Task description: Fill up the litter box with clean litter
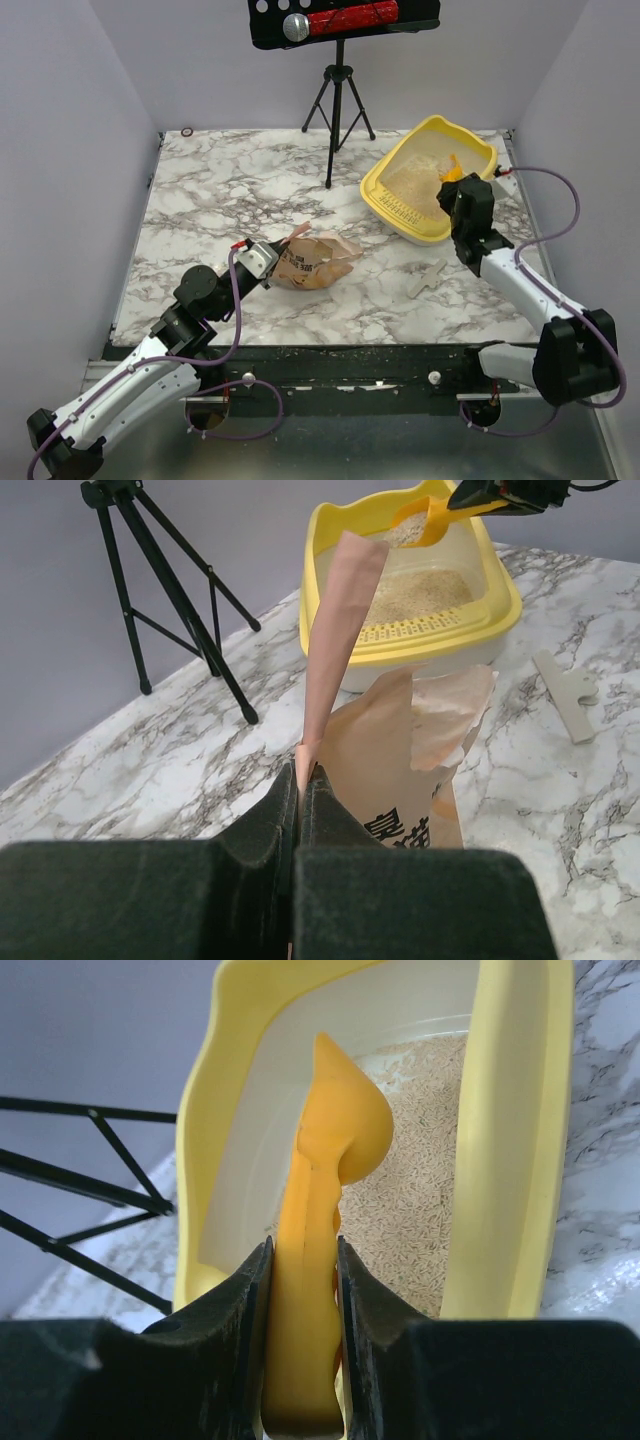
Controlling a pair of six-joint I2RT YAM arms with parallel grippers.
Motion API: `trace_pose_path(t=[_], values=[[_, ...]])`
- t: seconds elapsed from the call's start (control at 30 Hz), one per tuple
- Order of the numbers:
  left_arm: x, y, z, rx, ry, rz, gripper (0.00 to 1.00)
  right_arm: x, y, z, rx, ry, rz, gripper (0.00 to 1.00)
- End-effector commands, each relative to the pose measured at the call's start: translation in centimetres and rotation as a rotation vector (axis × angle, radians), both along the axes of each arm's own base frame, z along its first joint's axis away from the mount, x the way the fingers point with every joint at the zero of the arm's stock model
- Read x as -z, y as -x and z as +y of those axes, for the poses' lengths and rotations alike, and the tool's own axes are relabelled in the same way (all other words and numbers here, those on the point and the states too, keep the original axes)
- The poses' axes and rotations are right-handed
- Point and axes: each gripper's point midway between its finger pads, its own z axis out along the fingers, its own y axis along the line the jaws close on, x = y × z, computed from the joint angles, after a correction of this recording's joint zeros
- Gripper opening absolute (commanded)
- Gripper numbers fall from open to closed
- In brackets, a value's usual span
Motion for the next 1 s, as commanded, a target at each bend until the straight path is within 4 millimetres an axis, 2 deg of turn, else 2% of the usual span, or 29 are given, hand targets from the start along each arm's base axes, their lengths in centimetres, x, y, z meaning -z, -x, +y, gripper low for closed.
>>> trace_pose_path(t=[0.0,0.1,0.3,0.43,0.53,0.63,0.77,0.83,0.97], values=[[-3.9,0.5,0.2,0.003,0.088,-0.094,0.00,1.7,-1.0,0.8,-0.137,0.219,0.187,0.00],[-3.9,0.2,0.6,-0.022,0.090,-0.086,0.00,2.5,-1.6,1.6,-0.220,0.291,0.274,0.00],[-4.1,0.2,0.6,-0.025,0.092,-0.085,0.00,1.8,-2.4,2.1,-0.335,0.419,0.391,0.00],[-4.2,0.3,0.6,-0.023,0.094,-0.085,0.00,-0.1,-2.5,2.3,-0.402,0.504,0.438,0.00],[-4.2,0.3,0.6,-0.023,0.093,-0.084,0.00,-1.3,-2.0,1.7,-0.411,0.552,0.466,0.00],[-4.1,0.3,0.6,-0.023,0.093,-0.084,0.00,-2.7,-1.1,1.4,-0.418,0.574,0.466,0.00],[-4.1,0.3,0.6,-0.023,0.091,-0.082,0.00,-4.8,0.7,1.9,-0.452,0.569,0.424,0.00],[-4.2,0.3,0.6,-0.023,0.092,-0.083,0.00,-6.2,2.0,3.3,-0.519,0.548,0.374,0.00],[-4.1,0.3,0.7,-0.023,0.089,-0.082,0.00,-9.5,6.0,7.4,-0.728,0.449,0.220,0.00]])
